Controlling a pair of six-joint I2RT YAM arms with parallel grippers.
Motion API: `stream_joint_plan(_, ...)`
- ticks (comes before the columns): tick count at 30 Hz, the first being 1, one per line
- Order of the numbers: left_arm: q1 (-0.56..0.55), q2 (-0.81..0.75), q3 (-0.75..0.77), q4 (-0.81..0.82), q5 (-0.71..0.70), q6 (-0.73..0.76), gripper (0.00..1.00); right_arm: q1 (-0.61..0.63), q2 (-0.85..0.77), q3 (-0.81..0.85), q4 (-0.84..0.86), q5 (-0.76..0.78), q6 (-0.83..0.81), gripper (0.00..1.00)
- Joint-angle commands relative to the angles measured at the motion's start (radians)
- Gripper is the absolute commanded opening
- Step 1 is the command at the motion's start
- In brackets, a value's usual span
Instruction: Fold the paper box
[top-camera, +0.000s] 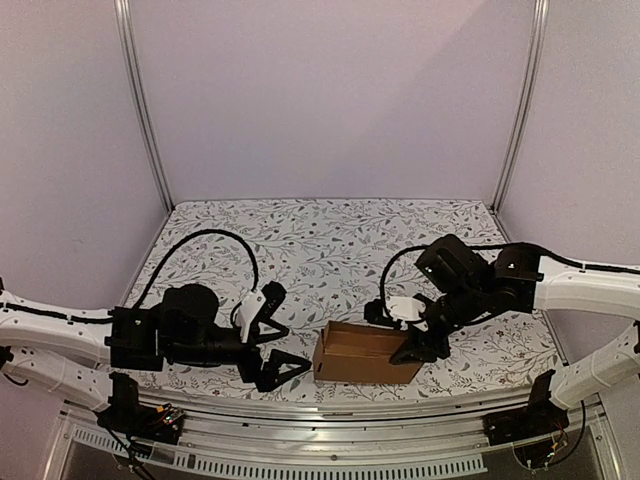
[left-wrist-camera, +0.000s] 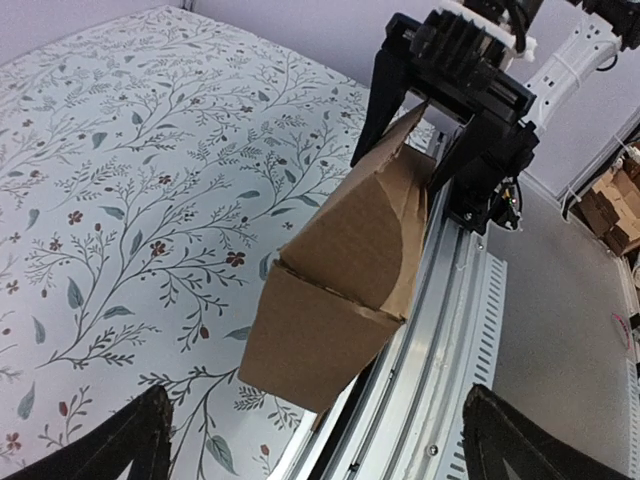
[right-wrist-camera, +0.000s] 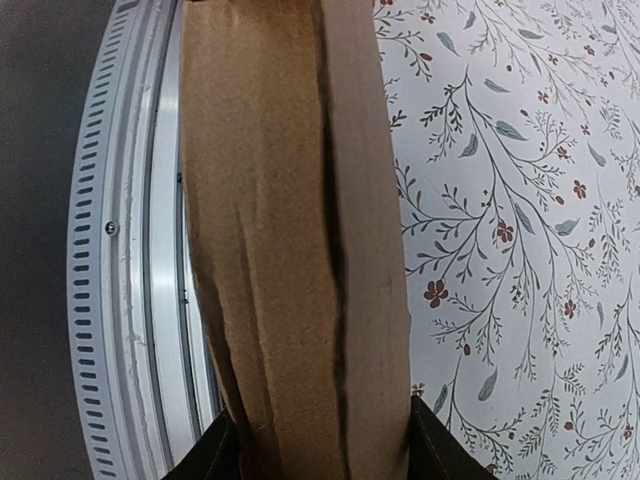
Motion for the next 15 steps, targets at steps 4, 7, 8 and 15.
stream_joint_plan(4,0.027,-0.054,-0.035,0.085,0.176,0.116,0.99,0.025,-0.040,0.067,-0.037,-0.163,-0.048,0.45)
stream_joint_plan(7,0.027,-0.050,-0.032,0.104,0.221,0.117,1.00,0.027,-0.032,0.098,-0.036,-0.198,-0.049,0.45)
stream_joint_plan(8,0.028,-0.046,-0.032,0.110,0.226,0.118,1.00,0.028,-0.028,0.110,-0.038,-0.206,-0.047,0.45)
stream_joint_plan(15,0.028,-0.032,-0.014,0.096,0.210,0.133,1.00,0.029,0.036,0.184,-0.063,-0.223,-0.038,0.45)
